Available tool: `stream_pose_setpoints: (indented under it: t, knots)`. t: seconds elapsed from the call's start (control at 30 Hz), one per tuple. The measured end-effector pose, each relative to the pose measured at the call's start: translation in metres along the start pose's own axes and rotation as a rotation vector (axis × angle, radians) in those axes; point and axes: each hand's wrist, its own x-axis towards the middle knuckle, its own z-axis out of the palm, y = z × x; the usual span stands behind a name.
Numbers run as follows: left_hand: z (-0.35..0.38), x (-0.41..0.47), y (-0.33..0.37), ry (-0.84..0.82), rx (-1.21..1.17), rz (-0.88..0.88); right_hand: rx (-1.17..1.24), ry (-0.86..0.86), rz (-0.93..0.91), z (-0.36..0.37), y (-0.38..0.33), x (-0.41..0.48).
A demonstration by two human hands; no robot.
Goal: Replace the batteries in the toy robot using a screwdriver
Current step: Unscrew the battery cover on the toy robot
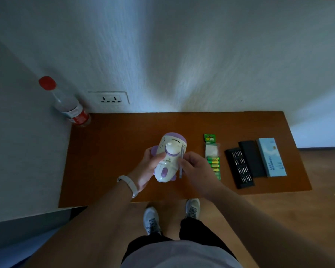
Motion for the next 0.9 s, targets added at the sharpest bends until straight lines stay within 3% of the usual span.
stream_pose_setpoints:
  t: [0.17, 0.47, 0.73, 0.9]
  knots:
    - [0.002, 0.004, -0.006, -0.017, -0.042, 0.042, -0.005, -0.006, 0.015, -0.002, 0.001, 0.0]
    - [0.02, -0.007, -0.002, 0.143, -0.168, 0.172, 0.042, -0.02, -0.004, -0.01, -0.016, -0.015]
    - [0.015, -0.048, 0.038, 0.016, -0.249, 0.346, -0.125, -0.014, -0.258, -0.034, -0.075, -0.054]
    - [0.025, -0.089, 0.07, 0.041, -0.247, 0.462, -0.312, 0.078, -0.408, -0.037, -0.109, -0.081]
